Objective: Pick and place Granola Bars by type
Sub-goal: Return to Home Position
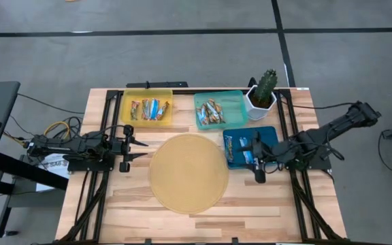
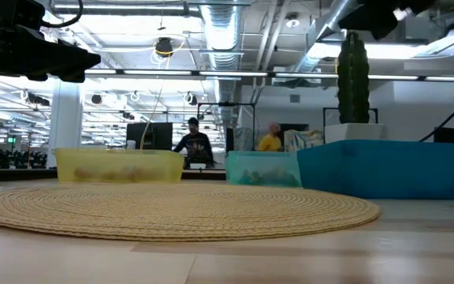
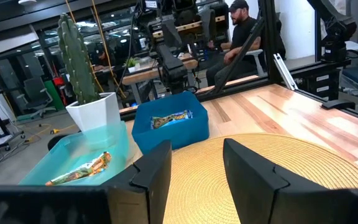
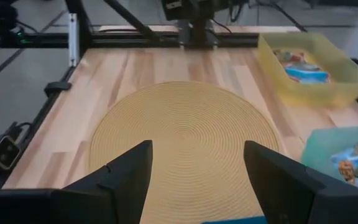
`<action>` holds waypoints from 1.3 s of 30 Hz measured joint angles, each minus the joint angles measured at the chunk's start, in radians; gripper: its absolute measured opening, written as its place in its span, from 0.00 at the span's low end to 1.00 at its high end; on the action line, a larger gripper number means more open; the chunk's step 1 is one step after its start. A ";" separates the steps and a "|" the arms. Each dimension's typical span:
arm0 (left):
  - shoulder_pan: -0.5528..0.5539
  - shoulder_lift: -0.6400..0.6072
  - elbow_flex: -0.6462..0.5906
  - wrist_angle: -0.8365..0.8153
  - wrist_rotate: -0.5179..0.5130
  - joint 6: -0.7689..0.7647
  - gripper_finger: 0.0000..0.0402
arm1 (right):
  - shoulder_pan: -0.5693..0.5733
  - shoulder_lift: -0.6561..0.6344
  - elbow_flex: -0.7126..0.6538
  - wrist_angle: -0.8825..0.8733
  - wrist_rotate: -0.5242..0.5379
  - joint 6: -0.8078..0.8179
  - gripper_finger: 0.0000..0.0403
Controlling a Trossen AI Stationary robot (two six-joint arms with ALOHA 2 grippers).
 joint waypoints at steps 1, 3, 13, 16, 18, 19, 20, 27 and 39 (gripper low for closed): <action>0.000 0.000 0.000 0.000 0.000 0.000 0.35 | 0.007 -0.006 0.000 -0.002 0.000 -0.010 0.61; 0.000 0.000 0.000 0.000 0.000 0.000 0.35 | 0.020 -0.022 -0.012 0.006 -0.003 -0.025 0.61; 0.000 0.000 0.000 0.000 0.000 0.000 0.35 | -0.033 -0.258 -0.317 0.280 -0.210 -0.113 0.61; 0.000 0.000 0.000 0.000 0.000 0.000 0.35 | -0.074 -0.333 -0.374 0.304 -0.260 -0.129 0.61; 0.000 0.000 0.000 0.000 0.000 0.000 0.35 | -0.100 -0.377 -0.401 0.315 -0.289 -0.150 0.61; 0.000 0.000 0.000 0.000 0.000 0.000 0.35 | -0.111 -0.393 -0.414 0.331 -0.301 -0.164 0.61; 0.000 0.000 0.000 0.000 0.000 0.000 0.35 | -0.120 -0.408 -0.429 0.355 -0.313 -0.181 0.61; 0.000 0.000 0.000 0.000 0.000 0.000 0.35 | -0.164 -0.437 -0.552 0.552 -0.348 -0.250 0.61; 0.000 0.000 0.000 0.000 0.000 0.000 0.35 | -0.230 -0.520 -0.662 0.685 -0.417 -0.288 0.61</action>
